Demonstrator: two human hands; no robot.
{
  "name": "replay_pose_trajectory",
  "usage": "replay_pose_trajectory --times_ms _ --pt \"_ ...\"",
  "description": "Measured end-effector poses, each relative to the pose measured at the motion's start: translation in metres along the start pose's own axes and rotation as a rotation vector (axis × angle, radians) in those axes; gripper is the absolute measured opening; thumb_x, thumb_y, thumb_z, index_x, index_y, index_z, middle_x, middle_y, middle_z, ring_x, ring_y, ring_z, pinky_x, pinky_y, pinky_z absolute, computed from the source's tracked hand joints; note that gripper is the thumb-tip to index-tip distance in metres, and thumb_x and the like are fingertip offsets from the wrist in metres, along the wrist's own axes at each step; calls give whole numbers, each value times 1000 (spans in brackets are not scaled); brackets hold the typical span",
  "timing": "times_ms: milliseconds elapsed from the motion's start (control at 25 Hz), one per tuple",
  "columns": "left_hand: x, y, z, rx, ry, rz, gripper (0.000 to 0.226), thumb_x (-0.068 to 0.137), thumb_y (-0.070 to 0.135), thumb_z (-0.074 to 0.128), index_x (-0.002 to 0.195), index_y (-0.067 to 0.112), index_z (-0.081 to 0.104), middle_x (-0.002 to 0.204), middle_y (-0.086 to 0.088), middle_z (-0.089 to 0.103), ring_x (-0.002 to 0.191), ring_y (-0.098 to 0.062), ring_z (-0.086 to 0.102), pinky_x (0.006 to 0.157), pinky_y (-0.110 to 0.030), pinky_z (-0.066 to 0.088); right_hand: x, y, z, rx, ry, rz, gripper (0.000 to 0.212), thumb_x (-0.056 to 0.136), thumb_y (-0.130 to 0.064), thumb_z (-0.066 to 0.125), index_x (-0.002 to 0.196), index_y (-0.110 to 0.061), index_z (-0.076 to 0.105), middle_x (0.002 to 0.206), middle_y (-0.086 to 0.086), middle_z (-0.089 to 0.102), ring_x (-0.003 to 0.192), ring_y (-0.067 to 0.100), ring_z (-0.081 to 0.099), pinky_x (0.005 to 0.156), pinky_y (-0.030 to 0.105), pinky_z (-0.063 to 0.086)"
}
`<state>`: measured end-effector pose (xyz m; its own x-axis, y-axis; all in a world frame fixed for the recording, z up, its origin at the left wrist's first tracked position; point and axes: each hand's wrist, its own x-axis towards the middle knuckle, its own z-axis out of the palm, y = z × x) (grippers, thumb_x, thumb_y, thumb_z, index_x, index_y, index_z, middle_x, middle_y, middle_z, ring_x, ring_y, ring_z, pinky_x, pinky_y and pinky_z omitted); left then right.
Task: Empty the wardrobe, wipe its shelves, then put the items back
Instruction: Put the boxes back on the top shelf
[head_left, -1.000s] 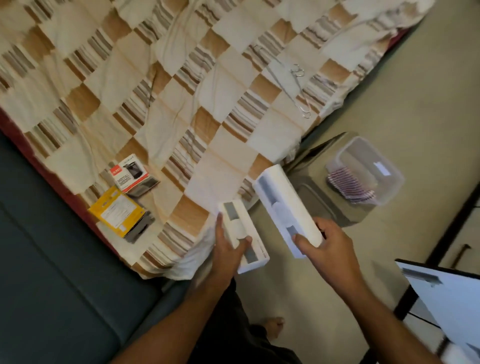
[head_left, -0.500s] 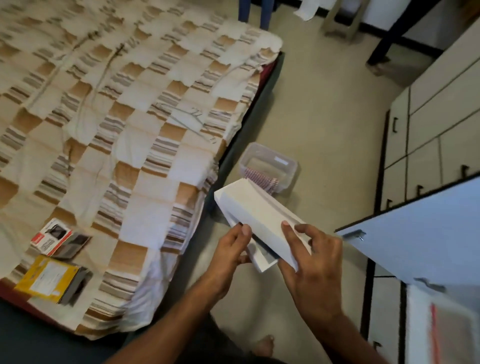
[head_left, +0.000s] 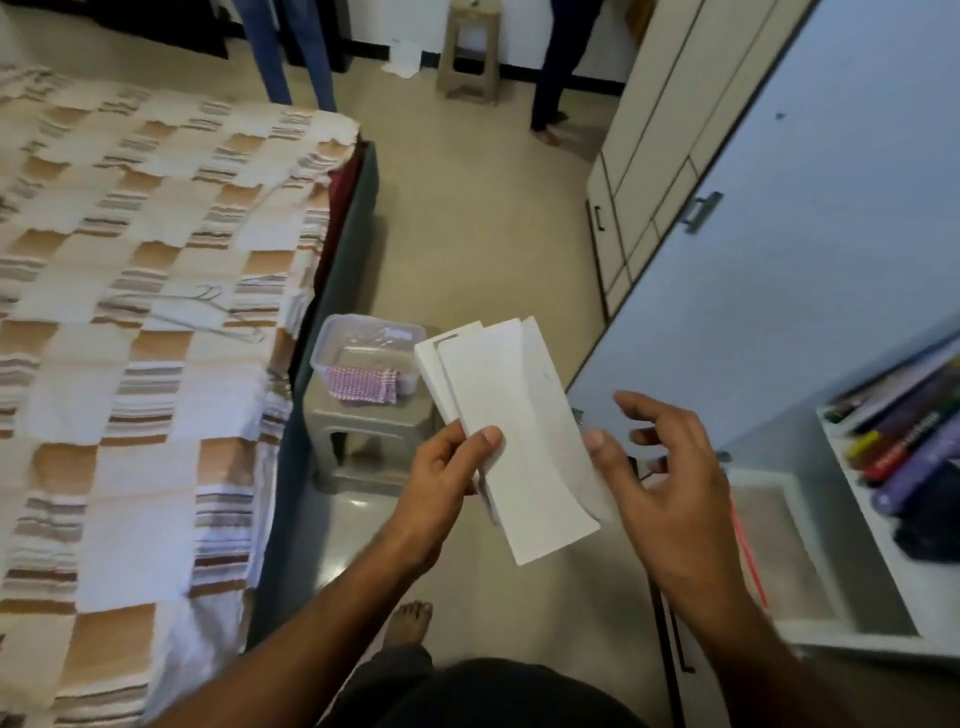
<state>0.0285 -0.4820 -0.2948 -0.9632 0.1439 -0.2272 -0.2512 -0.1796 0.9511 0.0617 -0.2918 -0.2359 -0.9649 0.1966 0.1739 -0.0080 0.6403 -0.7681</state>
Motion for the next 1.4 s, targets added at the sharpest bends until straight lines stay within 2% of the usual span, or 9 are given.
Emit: replay_pose_trajectory --times_ms 160,280,400,600,840,960,1080,1240,1400 --pt "21 17 19 75 -211 -23 25 94 44 62 110 25 65 109 3 75 101 -18 72 73 -24 57 10 4 -2 214 -85 222 34 83 -56 68 113 -48 55 116 -20 64 104 10 66 79 32 61" --pt "36 28 26 111 -320 -21 28 91 43 60 113 27 66 113 6 74 106 -18 71 85 -32 60 10 -2 -8 329 -13 303 35 78 -51 73 109 -45 56 109 -24 68 99 6 69 75 27 62" --pt "47 29 26 128 -417 -30 38 86 45 61 117 23 67 116 6 74 108 -16 70 85 -29 58 9 -6 -10 264 67 340 36 80 -45 75 111 -41 57 108 -21 69 96 3 69 75 26 61" --pt "59 27 25 169 -525 -70 65 75 62 63 125 21 65 120 8 72 111 -16 68 91 -37 58 1 -7 -3 214 192 401 37 82 -43 73 116 -31 62 110 -16 70 96 4 69 78 32 62" --pt "66 27 26 173 -577 -101 42 87 50 70 121 27 68 116 12 73 109 -10 68 97 -38 56 -2 -7 3 149 244 464 38 89 -38 70 125 -27 62 115 -14 69 101 6 69 84 33 61" --pt "71 28 24 197 -617 -93 50 79 60 70 121 32 67 119 13 71 112 -10 66 100 -39 55 0 -13 4 110 277 479 36 91 -38 68 124 -29 61 115 -17 68 100 6 68 83 30 61" --pt "77 33 16 215 -711 -78 57 75 63 67 124 33 65 122 13 69 116 -9 64 99 -33 54 0 -20 6 101 298 467 31 90 -38 69 120 -33 62 108 -21 68 95 2 68 78 25 60" --pt "76 37 10 212 -752 -46 39 83 49 67 119 35 65 122 13 70 116 -7 64 90 -19 54 -3 -28 11 103 277 454 35 87 -42 71 120 -33 62 107 -24 69 93 -5 66 71 15 56" --pt "72 32 11 182 -740 -47 41 83 43 67 122 29 65 124 11 70 117 -10 64 96 -27 54 -6 -36 9 122 256 406 35 87 -45 63 121 -36 62 109 -26 68 97 -9 63 68 8 51"
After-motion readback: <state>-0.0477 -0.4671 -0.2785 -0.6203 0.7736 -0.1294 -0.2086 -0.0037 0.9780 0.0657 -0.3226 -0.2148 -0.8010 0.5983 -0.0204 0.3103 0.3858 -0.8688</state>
